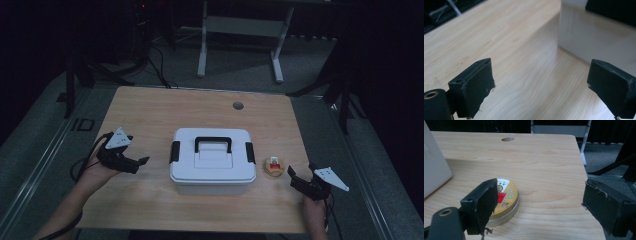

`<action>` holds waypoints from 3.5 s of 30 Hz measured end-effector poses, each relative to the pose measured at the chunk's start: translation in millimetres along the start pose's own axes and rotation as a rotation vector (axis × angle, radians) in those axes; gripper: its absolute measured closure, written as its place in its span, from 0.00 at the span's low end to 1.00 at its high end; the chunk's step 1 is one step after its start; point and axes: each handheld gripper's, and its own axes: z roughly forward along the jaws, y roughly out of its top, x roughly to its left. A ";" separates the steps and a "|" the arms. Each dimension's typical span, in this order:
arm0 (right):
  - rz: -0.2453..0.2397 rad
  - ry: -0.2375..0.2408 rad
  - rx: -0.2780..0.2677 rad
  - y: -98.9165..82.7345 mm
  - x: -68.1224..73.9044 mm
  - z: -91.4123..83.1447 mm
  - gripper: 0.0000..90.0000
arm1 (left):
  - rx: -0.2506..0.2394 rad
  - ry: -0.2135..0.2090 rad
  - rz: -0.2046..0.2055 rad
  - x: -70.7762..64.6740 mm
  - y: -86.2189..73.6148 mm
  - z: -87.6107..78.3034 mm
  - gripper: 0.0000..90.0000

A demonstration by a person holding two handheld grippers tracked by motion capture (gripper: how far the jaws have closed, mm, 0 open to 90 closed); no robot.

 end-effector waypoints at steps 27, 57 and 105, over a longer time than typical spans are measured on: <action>0.004 0.007 0.001 0.0 -0.3 -0.1 0.14 | 0.431 -0.150 0.243 6.5 13.8 11.0 0.07; -0.001 0.011 0.006 0.0 0.1 0.0 0.14 | 0.878 -0.221 0.344 12.9 25.5 12.2 0.08; 0.008 0.016 0.009 -0.1 -0.6 -0.3 0.14 | 0.779 -0.237 0.430 -0.4 123.3 -14.7 0.13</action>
